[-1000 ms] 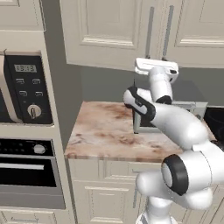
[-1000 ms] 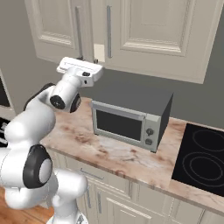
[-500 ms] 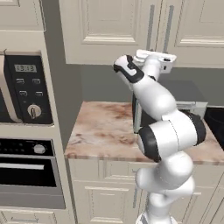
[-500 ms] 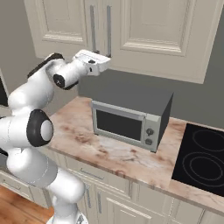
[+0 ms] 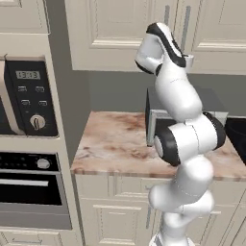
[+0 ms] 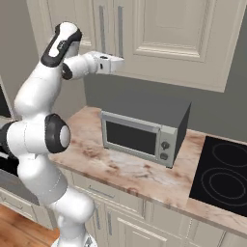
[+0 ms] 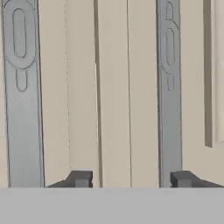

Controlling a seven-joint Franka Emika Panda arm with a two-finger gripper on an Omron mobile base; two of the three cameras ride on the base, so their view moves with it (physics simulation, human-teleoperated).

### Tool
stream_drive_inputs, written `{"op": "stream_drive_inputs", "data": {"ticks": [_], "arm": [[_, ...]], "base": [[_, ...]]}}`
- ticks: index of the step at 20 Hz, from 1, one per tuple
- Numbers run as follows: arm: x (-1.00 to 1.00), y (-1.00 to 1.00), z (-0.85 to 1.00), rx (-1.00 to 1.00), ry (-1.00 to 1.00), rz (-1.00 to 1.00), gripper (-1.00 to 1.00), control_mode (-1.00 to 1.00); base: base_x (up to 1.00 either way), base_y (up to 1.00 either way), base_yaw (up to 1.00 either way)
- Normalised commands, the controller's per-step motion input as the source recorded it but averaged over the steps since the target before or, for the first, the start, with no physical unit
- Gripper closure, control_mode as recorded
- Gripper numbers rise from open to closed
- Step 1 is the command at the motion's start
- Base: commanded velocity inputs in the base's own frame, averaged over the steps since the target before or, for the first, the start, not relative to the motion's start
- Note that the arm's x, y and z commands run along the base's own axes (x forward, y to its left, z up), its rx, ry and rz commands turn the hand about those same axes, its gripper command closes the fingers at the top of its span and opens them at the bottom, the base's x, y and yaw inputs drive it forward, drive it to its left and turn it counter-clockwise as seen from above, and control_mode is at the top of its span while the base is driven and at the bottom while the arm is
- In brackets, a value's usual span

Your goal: Pick the candle and candle from the dining table and place them in the open cabinet. Close the cabinet after placing the objects.

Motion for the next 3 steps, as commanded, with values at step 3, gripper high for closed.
{"op": "stream_drive_inputs", "data": {"ticks": [3], "arm": [[1.00,-0.60,-0.89,0.02,0.16,0.14,-1.00,-1.00]], "base": [[0.00,0.00,0.00]]}}
